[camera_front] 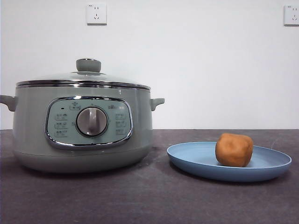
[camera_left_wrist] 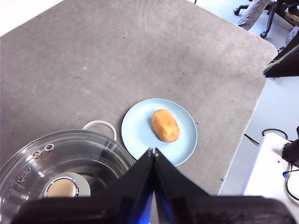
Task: Take the potato out from the steamer,put the potato on the plate,close the lid
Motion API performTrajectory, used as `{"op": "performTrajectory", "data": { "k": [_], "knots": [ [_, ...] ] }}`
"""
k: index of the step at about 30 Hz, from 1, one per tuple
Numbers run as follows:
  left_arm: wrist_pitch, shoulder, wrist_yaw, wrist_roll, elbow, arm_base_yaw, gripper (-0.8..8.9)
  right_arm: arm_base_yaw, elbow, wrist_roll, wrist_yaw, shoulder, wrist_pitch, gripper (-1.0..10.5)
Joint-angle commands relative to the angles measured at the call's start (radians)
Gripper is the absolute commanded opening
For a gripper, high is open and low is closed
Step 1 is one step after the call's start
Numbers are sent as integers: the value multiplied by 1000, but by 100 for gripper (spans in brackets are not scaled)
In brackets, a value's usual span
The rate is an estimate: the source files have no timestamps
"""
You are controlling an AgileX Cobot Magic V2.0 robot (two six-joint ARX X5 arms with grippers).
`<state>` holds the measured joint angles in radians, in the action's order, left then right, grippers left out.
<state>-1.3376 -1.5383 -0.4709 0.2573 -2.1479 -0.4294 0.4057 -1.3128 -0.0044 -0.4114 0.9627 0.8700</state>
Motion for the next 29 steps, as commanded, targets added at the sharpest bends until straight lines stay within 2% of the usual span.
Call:
{"op": "performTrajectory", "data": {
  "k": [1,6,15,19,24,29],
  "knots": [
    [-43,-3,-2,-2,4,-1,-4,1,0,-5,0,-2,-8,-2],
    [-33,13,12,-1,4,23,-3,1,0,-5,-1,-2,-8,-2],
    [52,170,160,-2,30,40,-3,1,0,-5,0,-2,-4,-2],
    [109,241,163,-6,105,42,-3,1,0,-5,-1,-2,-2,-2],
    [269,386,161,-75,346,88,-3,1,0,-5,-1,-2,-2,-2],
    [525,610,151,-186,755,156,-3,1,0,-5,0,-2,-2,-2]
  ]
}}
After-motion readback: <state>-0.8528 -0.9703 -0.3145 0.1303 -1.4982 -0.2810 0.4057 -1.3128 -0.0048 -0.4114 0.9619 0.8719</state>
